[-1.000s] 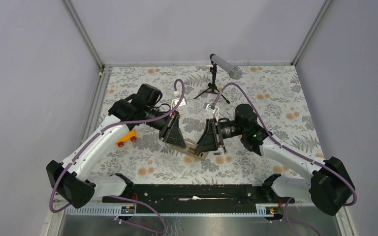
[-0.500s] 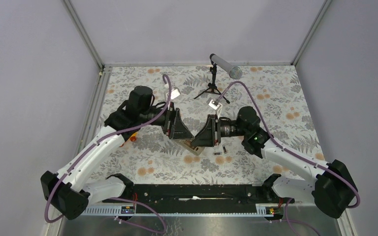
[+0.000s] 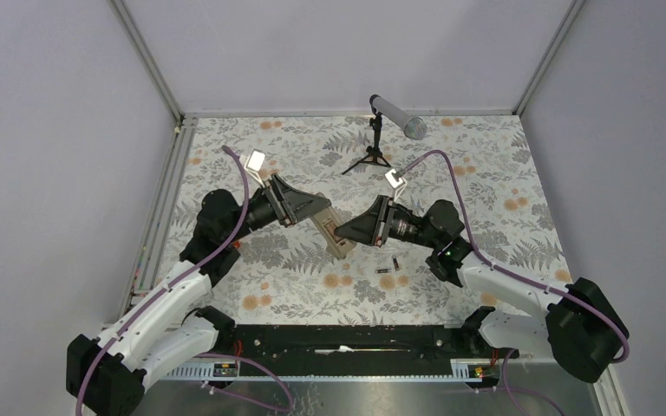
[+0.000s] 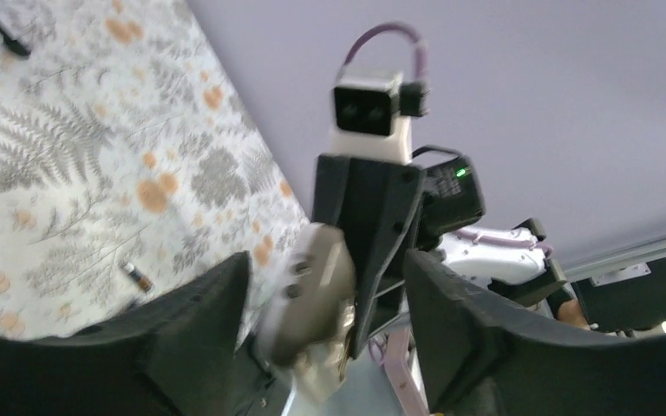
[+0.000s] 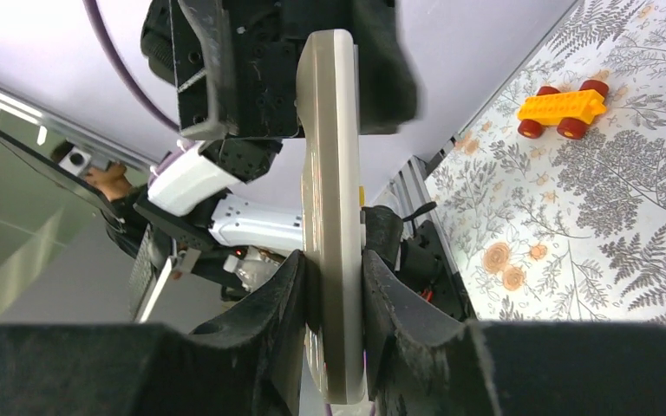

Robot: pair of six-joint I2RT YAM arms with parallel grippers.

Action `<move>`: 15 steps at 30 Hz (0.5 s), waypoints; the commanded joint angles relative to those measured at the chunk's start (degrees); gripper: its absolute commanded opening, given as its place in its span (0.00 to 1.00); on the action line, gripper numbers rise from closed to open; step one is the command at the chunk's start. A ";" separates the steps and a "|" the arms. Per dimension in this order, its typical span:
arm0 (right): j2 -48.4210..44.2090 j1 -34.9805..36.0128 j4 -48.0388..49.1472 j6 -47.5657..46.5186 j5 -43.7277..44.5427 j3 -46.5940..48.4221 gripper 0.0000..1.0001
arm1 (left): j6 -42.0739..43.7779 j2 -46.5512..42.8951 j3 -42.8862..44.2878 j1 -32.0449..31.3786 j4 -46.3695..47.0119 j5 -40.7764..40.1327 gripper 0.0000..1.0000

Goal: Load the batteries into the remote control
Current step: Adjust the remote control.

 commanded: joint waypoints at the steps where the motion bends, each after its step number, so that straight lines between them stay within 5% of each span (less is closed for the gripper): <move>1: 2.14 0.34 10.03 6.28 3.19 0.53 0.00 | -6.91 -0.35 -0.82 -0.71 14.35 -4.89 0.58; 4: 3.55 0.36 12.15 9.43 4.74 0.33 0.00 | -9.05 0.28 -1.97 -1.35 18.99 -4.84 0.49; 9: 5.37 0.36 15.71 14.81 7.40 -0.16 0.00 | -8.05 1.00 -1.71 -2.83 18.20 -4.72 0.57; 15: 6.03 0.34 15.72 16.24 8.19 -0.22 0.00 | -6.07 0.34 -0.82 -2.94 16.60 -5.77 0.35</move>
